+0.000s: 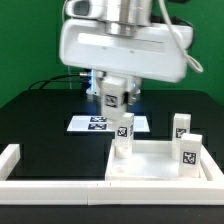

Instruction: Assemble square table

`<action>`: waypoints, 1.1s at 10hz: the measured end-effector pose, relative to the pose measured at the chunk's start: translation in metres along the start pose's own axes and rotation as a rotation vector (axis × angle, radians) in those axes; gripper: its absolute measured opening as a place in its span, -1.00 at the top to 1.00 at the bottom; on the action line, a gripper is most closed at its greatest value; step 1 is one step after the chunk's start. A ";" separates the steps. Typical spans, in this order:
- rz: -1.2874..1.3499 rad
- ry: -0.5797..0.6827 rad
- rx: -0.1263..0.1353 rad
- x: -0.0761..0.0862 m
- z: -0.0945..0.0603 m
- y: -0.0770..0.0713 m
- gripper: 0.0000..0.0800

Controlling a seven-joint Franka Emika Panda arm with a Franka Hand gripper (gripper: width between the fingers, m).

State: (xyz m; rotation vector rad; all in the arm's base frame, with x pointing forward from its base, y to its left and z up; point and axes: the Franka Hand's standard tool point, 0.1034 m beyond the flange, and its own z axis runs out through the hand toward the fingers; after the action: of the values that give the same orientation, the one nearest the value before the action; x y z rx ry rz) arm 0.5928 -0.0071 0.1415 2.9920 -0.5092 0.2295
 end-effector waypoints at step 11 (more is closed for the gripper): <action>0.030 0.163 0.098 -0.011 0.041 -0.001 0.28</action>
Offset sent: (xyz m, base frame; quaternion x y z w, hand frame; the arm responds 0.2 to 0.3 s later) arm 0.0000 0.0000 0.0000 0.0000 0.0000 0.0000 1.0000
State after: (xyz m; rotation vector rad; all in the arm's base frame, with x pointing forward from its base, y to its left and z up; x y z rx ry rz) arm 0.5881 -0.0078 0.0988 3.0252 -0.5397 0.5097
